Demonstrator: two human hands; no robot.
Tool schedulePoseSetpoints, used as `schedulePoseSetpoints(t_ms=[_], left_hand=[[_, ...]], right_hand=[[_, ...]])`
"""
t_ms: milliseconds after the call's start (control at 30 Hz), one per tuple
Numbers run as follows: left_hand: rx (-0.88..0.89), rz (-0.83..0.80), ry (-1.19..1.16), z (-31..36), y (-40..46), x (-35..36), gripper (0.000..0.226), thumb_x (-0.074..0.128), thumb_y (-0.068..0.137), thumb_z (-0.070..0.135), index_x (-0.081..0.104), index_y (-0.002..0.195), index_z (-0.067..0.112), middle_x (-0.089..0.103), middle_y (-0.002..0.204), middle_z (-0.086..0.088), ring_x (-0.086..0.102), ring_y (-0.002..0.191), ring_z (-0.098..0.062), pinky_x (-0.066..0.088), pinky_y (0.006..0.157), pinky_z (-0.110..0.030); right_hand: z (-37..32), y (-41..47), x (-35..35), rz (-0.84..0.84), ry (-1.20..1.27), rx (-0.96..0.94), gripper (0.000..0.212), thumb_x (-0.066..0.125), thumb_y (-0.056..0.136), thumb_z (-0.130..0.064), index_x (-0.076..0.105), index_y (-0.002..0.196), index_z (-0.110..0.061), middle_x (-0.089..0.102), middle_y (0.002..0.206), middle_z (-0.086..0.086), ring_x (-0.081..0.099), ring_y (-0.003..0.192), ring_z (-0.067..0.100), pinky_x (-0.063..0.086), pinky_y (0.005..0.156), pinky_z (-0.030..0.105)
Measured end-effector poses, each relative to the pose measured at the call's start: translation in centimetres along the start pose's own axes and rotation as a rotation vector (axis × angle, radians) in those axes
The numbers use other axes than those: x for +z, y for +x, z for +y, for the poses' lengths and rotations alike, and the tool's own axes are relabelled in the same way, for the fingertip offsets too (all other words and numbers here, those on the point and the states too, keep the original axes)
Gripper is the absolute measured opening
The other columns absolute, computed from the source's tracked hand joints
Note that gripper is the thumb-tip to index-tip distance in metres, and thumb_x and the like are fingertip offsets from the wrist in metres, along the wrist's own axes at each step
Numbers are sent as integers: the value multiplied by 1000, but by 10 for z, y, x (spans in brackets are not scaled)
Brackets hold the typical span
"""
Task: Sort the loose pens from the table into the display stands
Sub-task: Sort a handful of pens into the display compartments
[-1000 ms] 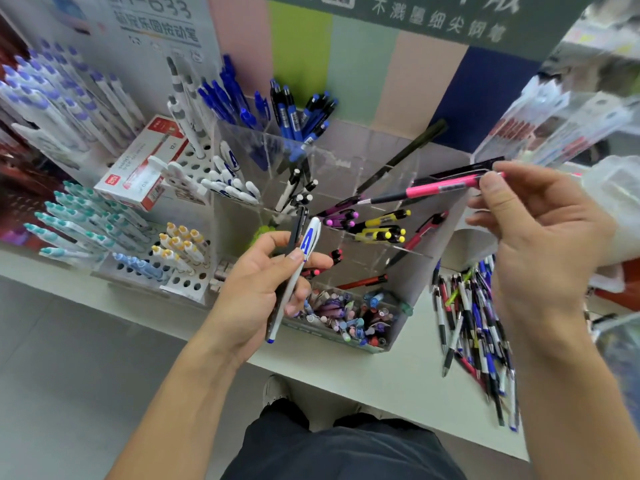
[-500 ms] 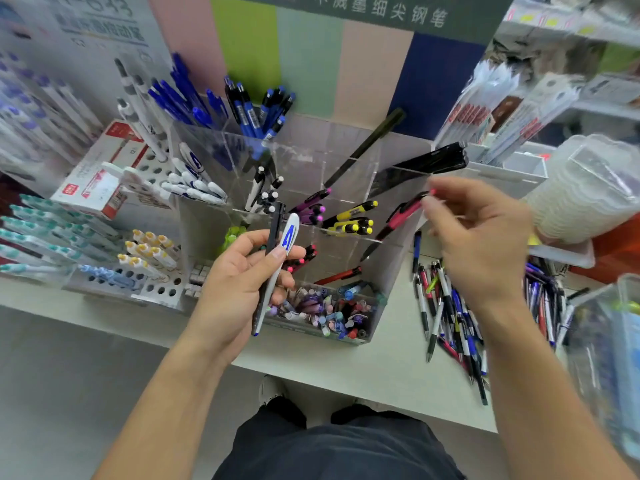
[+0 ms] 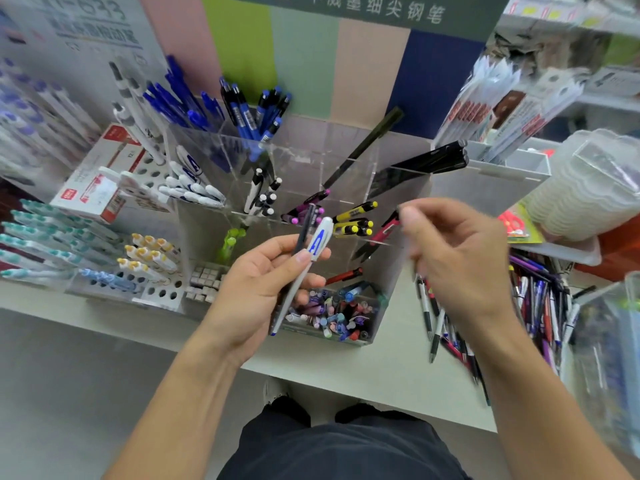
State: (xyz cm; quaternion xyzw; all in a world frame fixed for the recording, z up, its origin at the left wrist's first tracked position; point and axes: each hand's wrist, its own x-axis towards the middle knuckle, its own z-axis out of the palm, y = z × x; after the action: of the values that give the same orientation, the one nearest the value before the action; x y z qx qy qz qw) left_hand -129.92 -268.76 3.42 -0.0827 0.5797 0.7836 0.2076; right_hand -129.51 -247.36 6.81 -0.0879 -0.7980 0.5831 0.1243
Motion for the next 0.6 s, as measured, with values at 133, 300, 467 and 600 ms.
schedulePoseSetpoints(t_ms=[133,300,467,600], left_hand=[[8,-43,30,0,-2,4,32,70,80,17,73,112,10,73,89,-10,67,72,-18,54,56,-21],[59,2,179,7,-5,-10,23,68,83,15,74,105,9,75,81,-11,71,66,-20,56,53,-23],[182,114,265,3,-16,-26,14,54,101,13,68,103,11,64,69,-7,50,46,-10,39,43,-17],[226,365,-3,5,-23,-42,27,44,106,21,69,102,12,39,61,-2,27,44,-8,24,40,-17]], right_hand=[[-8,-6,34,-396,184,183,13,68,94,-14,75,101,-6,60,56,-9,48,46,5,41,46,19],[-15,7,45,-322,305,171,11,69,91,-7,76,98,-4,67,69,8,57,56,13,49,52,20],[-34,19,40,-184,360,21,18,64,94,-3,72,110,-7,76,87,7,68,71,15,56,67,21],[-67,26,55,5,287,-357,18,66,96,-6,68,113,-9,75,99,5,71,81,17,57,76,25]])
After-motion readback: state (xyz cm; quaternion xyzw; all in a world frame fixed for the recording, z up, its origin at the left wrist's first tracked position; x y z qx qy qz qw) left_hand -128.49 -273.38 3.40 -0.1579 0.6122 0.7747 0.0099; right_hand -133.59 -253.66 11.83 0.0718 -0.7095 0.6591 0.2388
